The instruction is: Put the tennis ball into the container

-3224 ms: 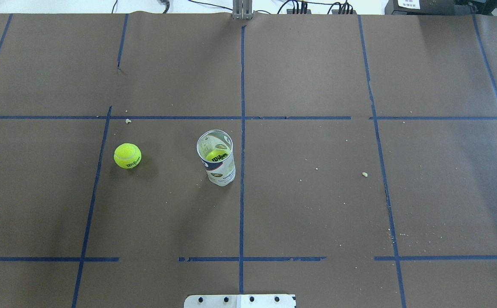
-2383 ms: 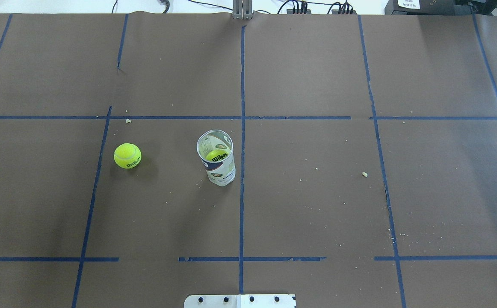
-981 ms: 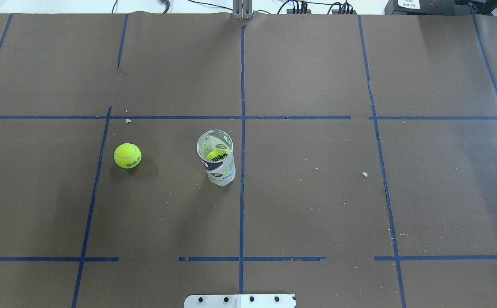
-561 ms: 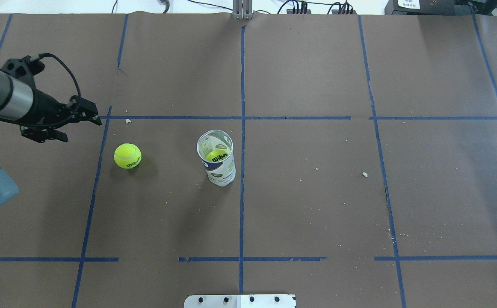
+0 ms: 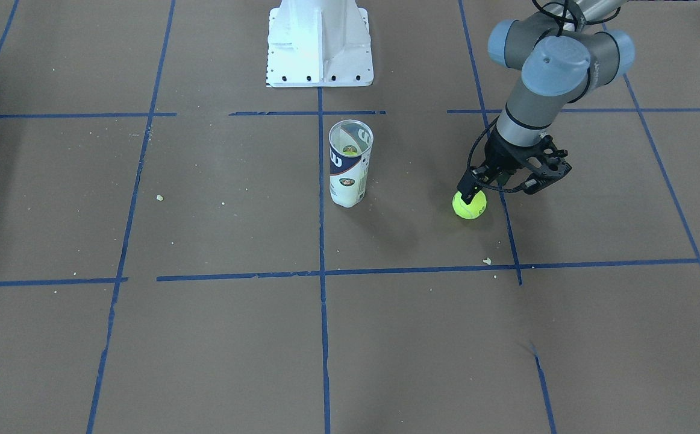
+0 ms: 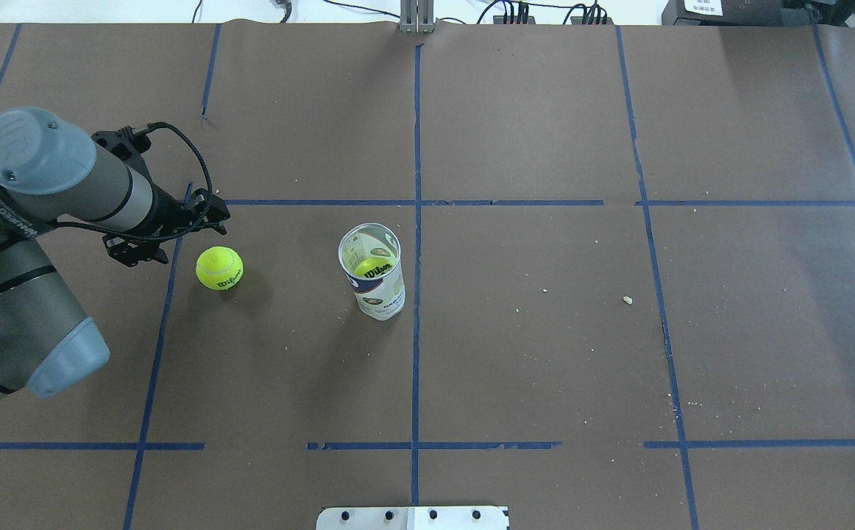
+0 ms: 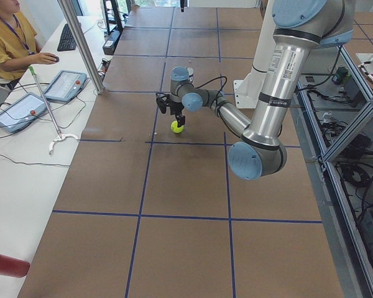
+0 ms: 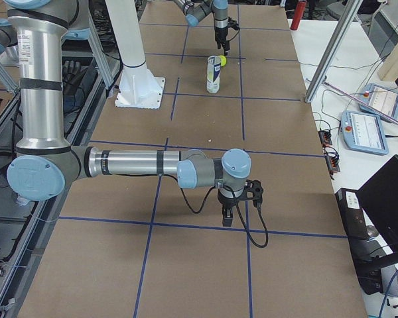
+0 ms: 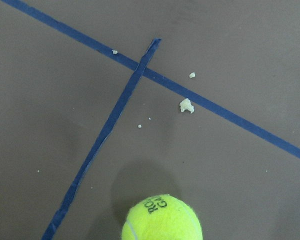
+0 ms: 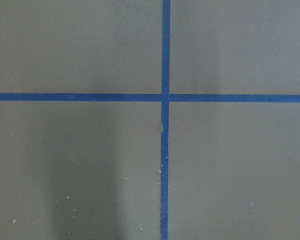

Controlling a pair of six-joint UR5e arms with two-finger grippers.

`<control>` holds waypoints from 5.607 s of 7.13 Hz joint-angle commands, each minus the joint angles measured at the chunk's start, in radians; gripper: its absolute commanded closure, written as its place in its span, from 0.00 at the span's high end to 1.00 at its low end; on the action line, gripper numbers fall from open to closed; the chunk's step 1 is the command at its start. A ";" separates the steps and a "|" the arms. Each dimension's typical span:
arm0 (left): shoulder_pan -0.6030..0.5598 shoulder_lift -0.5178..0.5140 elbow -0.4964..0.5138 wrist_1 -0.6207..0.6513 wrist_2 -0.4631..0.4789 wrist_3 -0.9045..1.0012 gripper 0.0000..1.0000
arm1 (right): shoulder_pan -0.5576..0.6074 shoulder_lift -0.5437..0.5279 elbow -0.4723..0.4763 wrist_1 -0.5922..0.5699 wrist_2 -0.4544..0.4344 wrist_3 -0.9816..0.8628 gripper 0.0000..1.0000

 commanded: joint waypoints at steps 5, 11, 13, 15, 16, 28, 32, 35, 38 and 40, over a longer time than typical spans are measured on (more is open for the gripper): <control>0.034 -0.033 0.124 -0.057 -0.001 -0.005 1.00 | 0.000 0.000 0.000 0.000 0.000 0.000 1.00; 0.034 -0.084 0.093 -0.056 -0.006 -0.018 0.00 | 0.000 0.000 0.000 0.000 0.000 0.000 1.00; 0.023 -0.140 -0.126 0.120 -0.008 -0.119 0.00 | 0.000 0.000 0.000 0.000 0.000 0.000 1.00; 0.031 -0.306 -0.214 0.226 -0.009 -0.340 0.00 | 0.000 0.000 0.000 0.000 0.000 0.000 1.00; 0.035 -0.388 -0.210 0.259 -0.029 -0.427 0.00 | 0.000 0.000 0.000 0.000 0.000 0.000 1.00; 0.089 -0.420 -0.098 0.265 -0.040 -0.379 0.60 | 0.000 0.000 0.000 0.000 0.000 0.000 1.00; 0.089 -0.408 -0.104 0.265 -0.040 -0.374 0.73 | 0.000 0.000 0.000 0.000 0.000 0.000 1.00; 0.089 -0.409 -0.101 0.265 -0.040 -0.374 1.00 | 0.000 0.000 0.000 0.000 0.000 0.000 1.00; 0.077 -0.365 -0.135 0.270 -0.040 -0.291 1.00 | 0.000 0.000 0.000 0.000 0.000 0.000 1.00; -0.025 -0.221 -0.233 0.267 -0.052 0.017 1.00 | -0.002 -0.001 0.000 0.000 0.000 0.000 1.00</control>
